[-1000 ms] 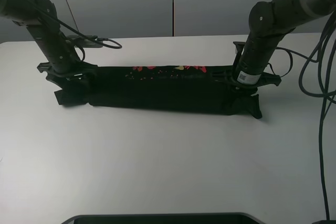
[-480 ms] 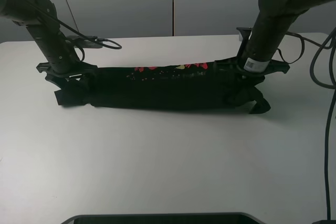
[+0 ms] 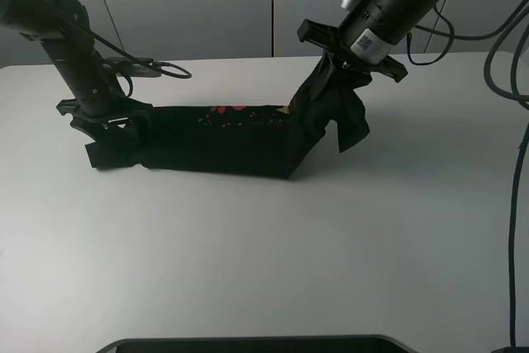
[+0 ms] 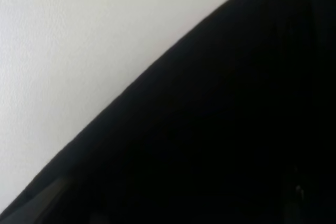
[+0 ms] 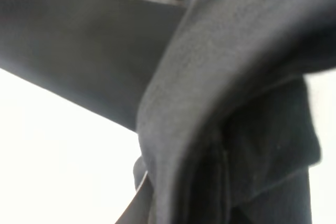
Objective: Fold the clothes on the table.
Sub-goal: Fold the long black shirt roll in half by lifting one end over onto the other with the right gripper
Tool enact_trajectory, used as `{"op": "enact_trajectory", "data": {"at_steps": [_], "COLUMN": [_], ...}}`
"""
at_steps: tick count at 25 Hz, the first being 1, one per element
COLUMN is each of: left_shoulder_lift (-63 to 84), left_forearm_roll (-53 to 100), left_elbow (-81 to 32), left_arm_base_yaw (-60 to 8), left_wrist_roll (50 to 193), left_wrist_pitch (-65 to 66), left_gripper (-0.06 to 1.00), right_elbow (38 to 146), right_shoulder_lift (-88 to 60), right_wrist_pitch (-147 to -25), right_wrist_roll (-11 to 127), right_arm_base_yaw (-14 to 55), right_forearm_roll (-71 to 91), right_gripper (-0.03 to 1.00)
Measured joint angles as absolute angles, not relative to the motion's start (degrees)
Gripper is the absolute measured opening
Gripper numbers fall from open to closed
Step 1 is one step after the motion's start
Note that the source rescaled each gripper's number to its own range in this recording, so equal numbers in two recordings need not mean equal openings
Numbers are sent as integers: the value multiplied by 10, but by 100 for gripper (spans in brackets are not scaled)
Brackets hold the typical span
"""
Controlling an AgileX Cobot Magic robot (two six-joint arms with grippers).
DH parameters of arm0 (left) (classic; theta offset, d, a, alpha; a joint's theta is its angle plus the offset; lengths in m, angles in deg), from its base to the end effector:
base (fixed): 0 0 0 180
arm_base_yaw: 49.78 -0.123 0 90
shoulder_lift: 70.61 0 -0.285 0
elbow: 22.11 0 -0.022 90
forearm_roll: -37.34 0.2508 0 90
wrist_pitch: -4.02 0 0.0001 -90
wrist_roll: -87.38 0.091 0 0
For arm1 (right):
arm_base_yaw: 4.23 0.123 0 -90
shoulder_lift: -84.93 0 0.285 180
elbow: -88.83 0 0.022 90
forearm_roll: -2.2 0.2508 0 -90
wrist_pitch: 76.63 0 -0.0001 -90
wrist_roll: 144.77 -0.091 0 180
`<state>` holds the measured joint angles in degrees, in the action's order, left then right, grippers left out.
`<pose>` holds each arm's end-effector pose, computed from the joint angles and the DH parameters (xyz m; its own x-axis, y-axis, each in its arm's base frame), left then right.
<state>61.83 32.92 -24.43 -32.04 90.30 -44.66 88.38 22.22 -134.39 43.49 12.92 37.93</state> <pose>0.3796 -0.1270 0.0977 -0.9522 0.3046 -0.0224 0.3054 0.9505 -0.0579 0.3467 0.1541 0.2011 -0.9923 -0.1056 -0.0640 -0.1235 0.8495 0.5130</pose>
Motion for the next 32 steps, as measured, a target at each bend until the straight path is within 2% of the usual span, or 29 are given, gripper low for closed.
{"op": "enact_trajectory", "data": {"at_steps": [6, 11, 18, 23, 32], "left_shoulder_lift": [618, 618, 618, 618, 618], "left_forearm_roll": [330, 329, 328, 327, 323], "left_elbow": [-244, -244, -244, -244, -244], "left_arm_base_yaw": [-320, -320, -320, -320, -320], "left_wrist_roll": [903, 903, 903, 903, 903], "left_wrist_pitch": [-450, -450, -451, -451, -451], "left_gripper": [95, 95, 95, 95, 95], "right_elbow": [884, 899, 994, 1045, 1052], "right_shoulder_lift": [247, 294, 387, 446, 485], "right_wrist_pitch": [-1340, -1290, -1276, -1270, -1201], "right_wrist_roll": [532, 550, 556, 556, 585], "right_arm_base_yaw": [133, 181, 251, 276, 301], "right_forearm_roll": [537, 575, 624, 660, 709], "right_gripper": [12, 12, 12, 12, 12]}}
